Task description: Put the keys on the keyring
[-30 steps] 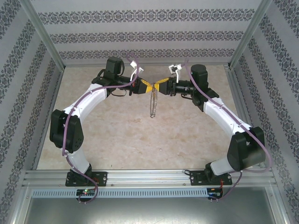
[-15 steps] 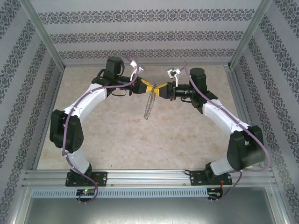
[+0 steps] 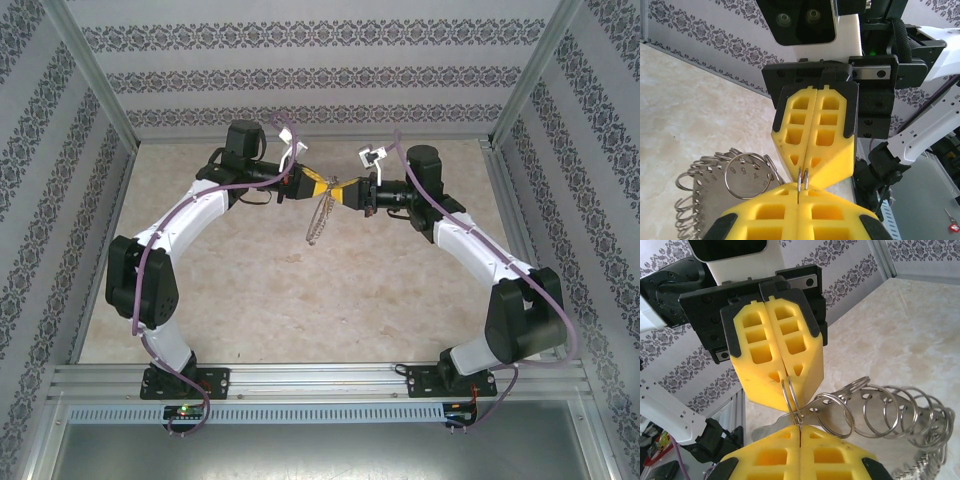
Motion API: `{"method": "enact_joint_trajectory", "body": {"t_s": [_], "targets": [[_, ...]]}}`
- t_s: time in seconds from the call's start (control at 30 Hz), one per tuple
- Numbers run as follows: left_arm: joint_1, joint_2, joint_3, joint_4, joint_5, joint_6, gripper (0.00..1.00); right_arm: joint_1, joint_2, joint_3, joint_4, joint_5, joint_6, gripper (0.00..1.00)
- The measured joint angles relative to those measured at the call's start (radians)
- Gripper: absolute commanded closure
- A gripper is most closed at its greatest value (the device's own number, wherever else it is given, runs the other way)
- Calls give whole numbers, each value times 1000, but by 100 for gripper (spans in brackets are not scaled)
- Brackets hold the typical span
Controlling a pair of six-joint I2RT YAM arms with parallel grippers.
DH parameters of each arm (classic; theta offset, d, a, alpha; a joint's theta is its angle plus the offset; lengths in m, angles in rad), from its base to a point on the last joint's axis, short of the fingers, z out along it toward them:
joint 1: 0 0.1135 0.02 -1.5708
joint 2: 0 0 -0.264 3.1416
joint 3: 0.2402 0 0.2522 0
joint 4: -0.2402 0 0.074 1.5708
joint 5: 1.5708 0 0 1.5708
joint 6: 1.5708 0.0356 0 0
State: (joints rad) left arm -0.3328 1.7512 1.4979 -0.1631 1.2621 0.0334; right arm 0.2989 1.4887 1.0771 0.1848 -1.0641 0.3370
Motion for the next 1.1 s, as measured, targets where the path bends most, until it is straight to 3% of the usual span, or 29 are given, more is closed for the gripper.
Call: {"method": "enact_joint_trajectory", "body": {"t_s": [0.27,0.33,0.4,0.77,1.1], "targets": [[1,-4,-28,22,-21,-36,100,27,52,63,-140,2,-111,100],[1,-6,-30,22,-29,-42,100,33,65,87,-182,4,-135,69],[-1,-6,-31,40,-32,-44,100,41,69,93,-210,5,-156,62],[-8,-31,-31,104,-33,-51,100,-55,-45,45,-247,5,-150,67],[-8,-32,-31,105,-33,-64,100,-43,-68,67,-166,8,-92,69]]}}
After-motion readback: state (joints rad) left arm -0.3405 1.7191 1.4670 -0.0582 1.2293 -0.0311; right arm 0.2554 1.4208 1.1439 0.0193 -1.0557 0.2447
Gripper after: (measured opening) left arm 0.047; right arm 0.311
